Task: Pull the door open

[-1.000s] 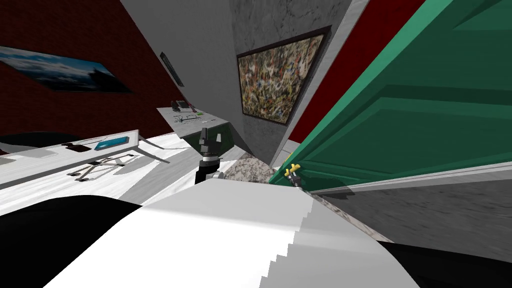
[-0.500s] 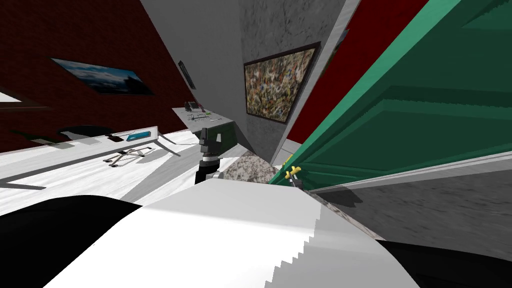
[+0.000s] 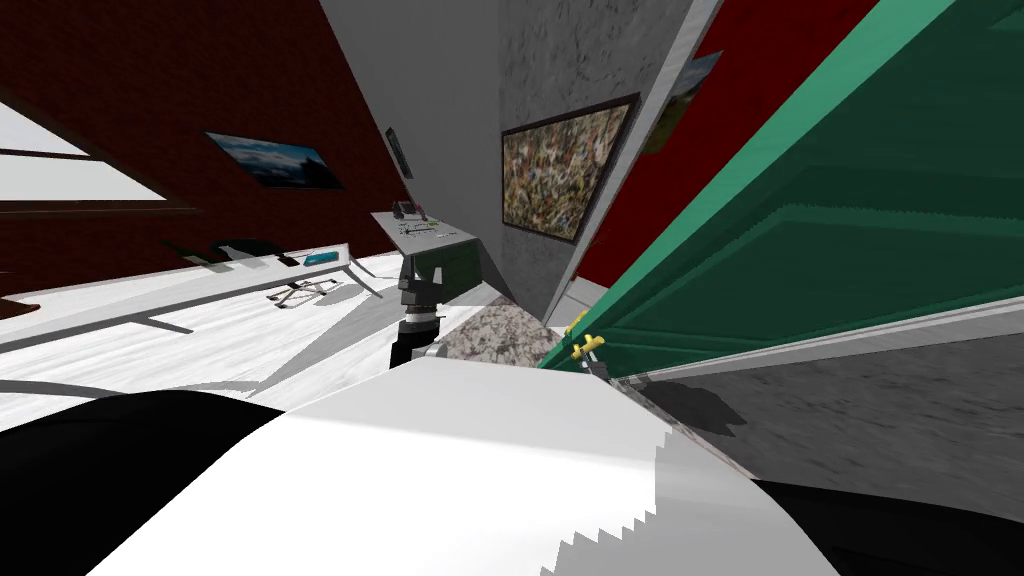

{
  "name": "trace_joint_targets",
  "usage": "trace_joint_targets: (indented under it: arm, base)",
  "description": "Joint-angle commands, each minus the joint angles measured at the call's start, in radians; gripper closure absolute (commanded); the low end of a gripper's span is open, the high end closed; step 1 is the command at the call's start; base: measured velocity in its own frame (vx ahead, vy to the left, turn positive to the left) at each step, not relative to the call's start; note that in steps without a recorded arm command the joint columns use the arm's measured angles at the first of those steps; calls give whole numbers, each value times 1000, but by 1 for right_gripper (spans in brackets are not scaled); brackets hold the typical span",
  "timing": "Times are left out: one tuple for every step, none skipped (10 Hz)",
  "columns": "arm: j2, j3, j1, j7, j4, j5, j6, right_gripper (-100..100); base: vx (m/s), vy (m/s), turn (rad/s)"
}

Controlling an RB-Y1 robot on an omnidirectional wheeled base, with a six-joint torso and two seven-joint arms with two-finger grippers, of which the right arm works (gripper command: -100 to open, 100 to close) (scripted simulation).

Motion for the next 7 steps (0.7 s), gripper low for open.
trace_joint_targets:
  arm:
    - [-6, 11, 9, -9, 7, 4, -15, 100]
    - [-10, 16, 10, -15, 14, 7, -26, 100]
    - [-8, 11, 8, -11, 11, 5, -18, 100]
    - [-10, 18, 8, -18, 22, 9, -31, 100]
    - [-12, 20, 7, -22, 29, 10, -38, 100]
    - [-14, 23, 7, -26, 36, 12, -46, 100]
    - [-16, 26, 6, -31, 44, 14, -55, 100]
  base:
    - [-213, -46, 119]
    - [-183, -86, 127]
    - [-81, -39, 32]
    - [-143, -39, 127]
    - [-238, -59, 215]
    - [-225, -66, 162]
    - [-181, -78, 116]
